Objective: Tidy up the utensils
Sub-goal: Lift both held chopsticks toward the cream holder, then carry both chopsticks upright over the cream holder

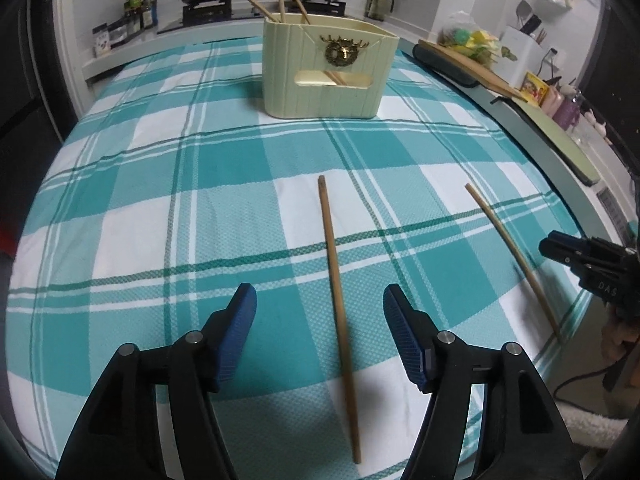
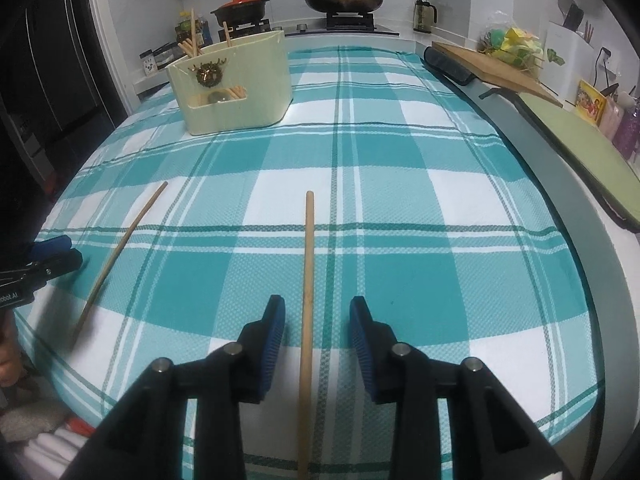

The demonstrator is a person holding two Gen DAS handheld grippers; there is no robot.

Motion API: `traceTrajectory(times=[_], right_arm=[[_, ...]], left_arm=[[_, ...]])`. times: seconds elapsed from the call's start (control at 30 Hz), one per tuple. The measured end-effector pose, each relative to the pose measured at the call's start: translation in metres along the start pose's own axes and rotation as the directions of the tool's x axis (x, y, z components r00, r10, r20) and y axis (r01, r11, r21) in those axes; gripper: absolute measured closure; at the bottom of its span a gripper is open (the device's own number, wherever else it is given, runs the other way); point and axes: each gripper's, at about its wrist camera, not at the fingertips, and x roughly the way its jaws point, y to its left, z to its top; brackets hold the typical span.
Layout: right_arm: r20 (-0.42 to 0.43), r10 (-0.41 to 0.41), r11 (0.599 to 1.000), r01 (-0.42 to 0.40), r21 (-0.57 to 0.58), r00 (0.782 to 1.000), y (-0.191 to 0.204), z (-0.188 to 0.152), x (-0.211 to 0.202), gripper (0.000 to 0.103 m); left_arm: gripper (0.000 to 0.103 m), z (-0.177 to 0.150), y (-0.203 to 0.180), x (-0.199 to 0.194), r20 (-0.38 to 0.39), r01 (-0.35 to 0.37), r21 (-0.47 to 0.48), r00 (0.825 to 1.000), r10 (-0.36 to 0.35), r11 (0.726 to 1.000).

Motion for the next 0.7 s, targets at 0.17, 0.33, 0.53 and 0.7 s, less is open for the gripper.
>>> traceTrajectory(times=[0.17, 0.33, 0.53, 0.7], right_arm=[[0.007, 0.008, 1.000, -0.008, -0.008, 1.000, 0.001, 0.012, 0.004, 0.069], [-0.017, 0.018, 1.000, -0.018, -0.024, 1.000, 0.006, 0.012, 0.016, 0.069], [-0.038, 0.010, 0.999, -0.011, -0.037, 0.999, 0.007, 0.012, 0.030, 0.069], [-0.044, 0.012, 0.999, -0.014, -0.040, 0.999, 0.008, 0.016, 0.040, 0.069]], left_arm=[[0.035, 0.005, 0.004, 0.013, -0.020, 0.023, -0.029, 1.000, -0.023, 0.999], [0.035, 0.008, 0.001, 0.023, -0.039, 0.027, -0.034, 0.999, -0.028, 0.999], [0.035, 0.014, -0.001, 0.040, -0.053, -0.001, -0.025, 0.999, 0.000, 1.000], [0.035, 0.018, 0.001, 0.053, -0.069, -0.015, -0.024, 0.998, 0.013, 1.000]])
